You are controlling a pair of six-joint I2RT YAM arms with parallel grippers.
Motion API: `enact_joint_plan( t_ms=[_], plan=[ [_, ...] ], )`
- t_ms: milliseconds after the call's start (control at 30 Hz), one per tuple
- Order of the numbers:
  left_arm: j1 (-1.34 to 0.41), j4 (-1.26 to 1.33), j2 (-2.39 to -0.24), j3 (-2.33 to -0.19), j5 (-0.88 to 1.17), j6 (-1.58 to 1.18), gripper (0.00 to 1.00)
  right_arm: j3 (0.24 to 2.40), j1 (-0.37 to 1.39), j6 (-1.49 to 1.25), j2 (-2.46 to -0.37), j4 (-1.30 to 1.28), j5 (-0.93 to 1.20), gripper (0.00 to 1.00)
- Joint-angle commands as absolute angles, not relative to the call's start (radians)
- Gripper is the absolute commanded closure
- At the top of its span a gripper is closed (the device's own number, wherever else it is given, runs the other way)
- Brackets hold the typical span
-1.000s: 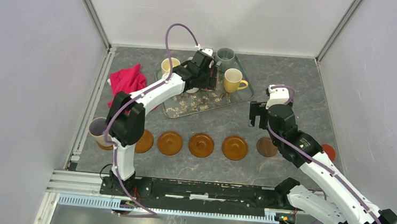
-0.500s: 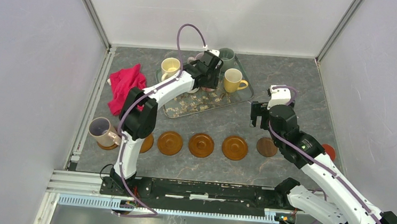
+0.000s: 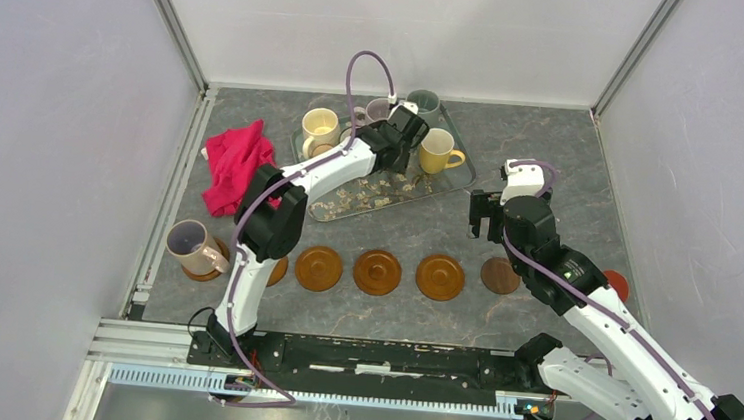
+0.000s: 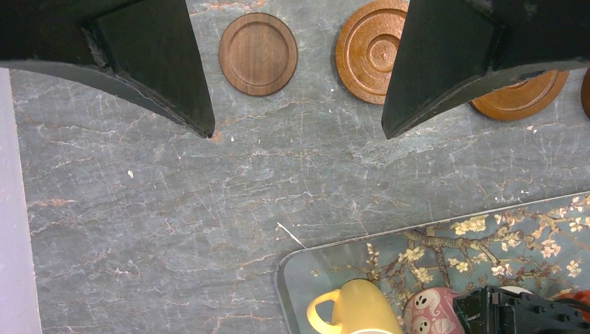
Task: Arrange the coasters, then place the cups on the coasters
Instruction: Pick up the cup from the tray.
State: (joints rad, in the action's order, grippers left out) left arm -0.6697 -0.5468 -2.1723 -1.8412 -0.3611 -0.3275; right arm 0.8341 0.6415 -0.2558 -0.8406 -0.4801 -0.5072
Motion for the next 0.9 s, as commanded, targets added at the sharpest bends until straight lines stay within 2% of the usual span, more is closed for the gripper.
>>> enact_joint_plan(
  t_ms=[0, 133, 433, 867],
  plan=[
    [-0.676, -0.548, -2.193, -1.884, -0.408, -0.296, 0.53, 0.861, 0.647, -0.241, -0.84, -0.464, -0.537, 0.02],
    [-0.678, -0.55, -2.198, -1.886, -0.406, -0.298, 0.61, 0.857, 0.646, -0.236, -0.842, -0.46, -0.54, 0.02],
    [-0.711, -0.533, -2.153, -1.872, -0.395, -0.269, 0.98, 0.85, 0.646, -0.232, -0.846, -0.453, -0.537, 0.02],
    [-0.742, -0.511, -1.992, -1.706, -0.411, -0.34, 0.98, 0.825, 0.647, -0.23, -0.856, -0.426, -0.534, 0.02]
  ],
)
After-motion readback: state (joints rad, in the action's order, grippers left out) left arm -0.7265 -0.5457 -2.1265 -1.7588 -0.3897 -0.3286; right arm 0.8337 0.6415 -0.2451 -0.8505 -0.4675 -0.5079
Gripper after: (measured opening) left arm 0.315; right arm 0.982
